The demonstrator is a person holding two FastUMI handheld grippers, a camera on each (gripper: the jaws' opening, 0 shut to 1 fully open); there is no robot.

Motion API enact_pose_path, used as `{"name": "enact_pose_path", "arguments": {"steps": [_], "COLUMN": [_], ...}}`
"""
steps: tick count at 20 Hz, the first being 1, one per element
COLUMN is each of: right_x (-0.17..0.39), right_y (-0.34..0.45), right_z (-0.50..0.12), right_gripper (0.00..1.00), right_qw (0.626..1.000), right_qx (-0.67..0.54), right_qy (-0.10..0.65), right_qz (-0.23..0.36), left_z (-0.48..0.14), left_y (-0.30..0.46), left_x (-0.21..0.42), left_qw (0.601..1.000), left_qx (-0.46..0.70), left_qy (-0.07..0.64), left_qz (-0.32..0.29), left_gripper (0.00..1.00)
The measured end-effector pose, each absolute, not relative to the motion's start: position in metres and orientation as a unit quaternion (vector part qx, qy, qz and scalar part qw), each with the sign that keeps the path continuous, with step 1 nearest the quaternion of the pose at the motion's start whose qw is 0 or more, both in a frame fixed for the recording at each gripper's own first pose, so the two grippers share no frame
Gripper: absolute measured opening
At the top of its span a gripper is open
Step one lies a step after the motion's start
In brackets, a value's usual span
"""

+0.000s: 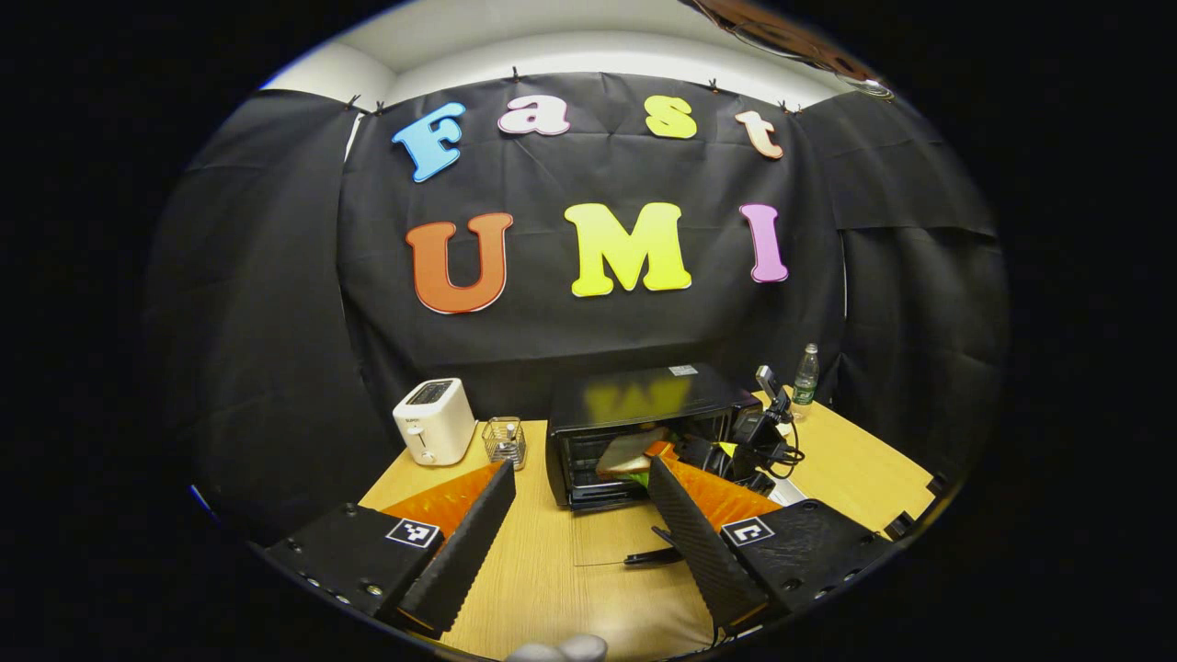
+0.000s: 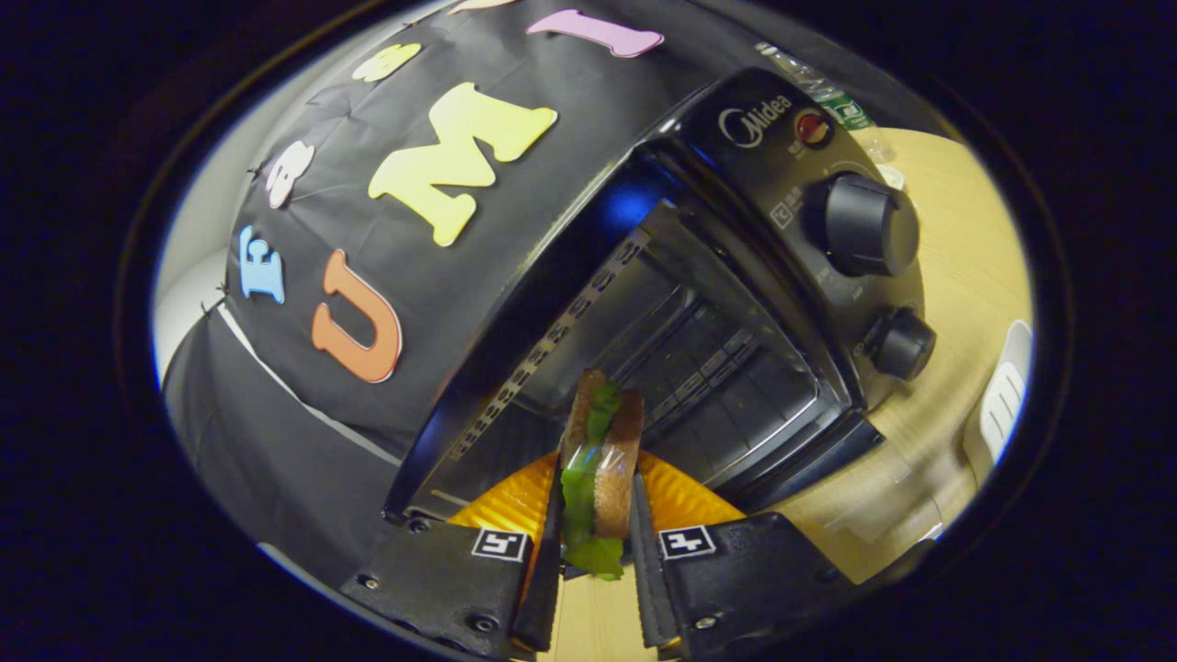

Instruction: Open the electric oven with the left hand, put the food in, and close the electric oven.

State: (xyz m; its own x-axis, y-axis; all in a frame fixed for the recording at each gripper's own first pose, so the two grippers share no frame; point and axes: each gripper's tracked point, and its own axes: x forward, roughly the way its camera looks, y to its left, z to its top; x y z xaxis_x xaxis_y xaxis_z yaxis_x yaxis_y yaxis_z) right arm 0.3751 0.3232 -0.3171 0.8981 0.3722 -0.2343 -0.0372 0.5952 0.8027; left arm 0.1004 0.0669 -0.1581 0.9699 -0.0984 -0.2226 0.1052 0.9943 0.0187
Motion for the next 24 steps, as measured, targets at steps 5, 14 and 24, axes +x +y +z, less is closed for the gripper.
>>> {"name": "enact_pose_path", "arguments": {"steps": [5, 14, 24], "right_x": [0.378, 0.368, 0.280], "right_y": [0.325, 0.287, 0.209], "right_z": [-0.316, -0.319, -0.242], "right_gripper": [0.44, 0.94, 1.00], "right_qw": [0.889, 0.916, 0.973], "right_qx": [0.401, 0.348, 0.157], "right_qy": [0.190, 0.189, 0.155], "right_qz": [0.112, 0.057, 0.064], "left_z": [-0.156, -0.158, -0.149], "left_y": [0.064, 0.062, 0.070], "left_x": [0.103, 0.102, 0.100], "left_qw": [0.993, 0.993, 0.995], "left_qx": [0.012, 0.015, 0.015], "left_qy": [0.108, 0.109, 0.087], "left_qz": [-0.049, -0.052, -0.039], "left_gripper": [0.95, 0.95, 0.95]}}
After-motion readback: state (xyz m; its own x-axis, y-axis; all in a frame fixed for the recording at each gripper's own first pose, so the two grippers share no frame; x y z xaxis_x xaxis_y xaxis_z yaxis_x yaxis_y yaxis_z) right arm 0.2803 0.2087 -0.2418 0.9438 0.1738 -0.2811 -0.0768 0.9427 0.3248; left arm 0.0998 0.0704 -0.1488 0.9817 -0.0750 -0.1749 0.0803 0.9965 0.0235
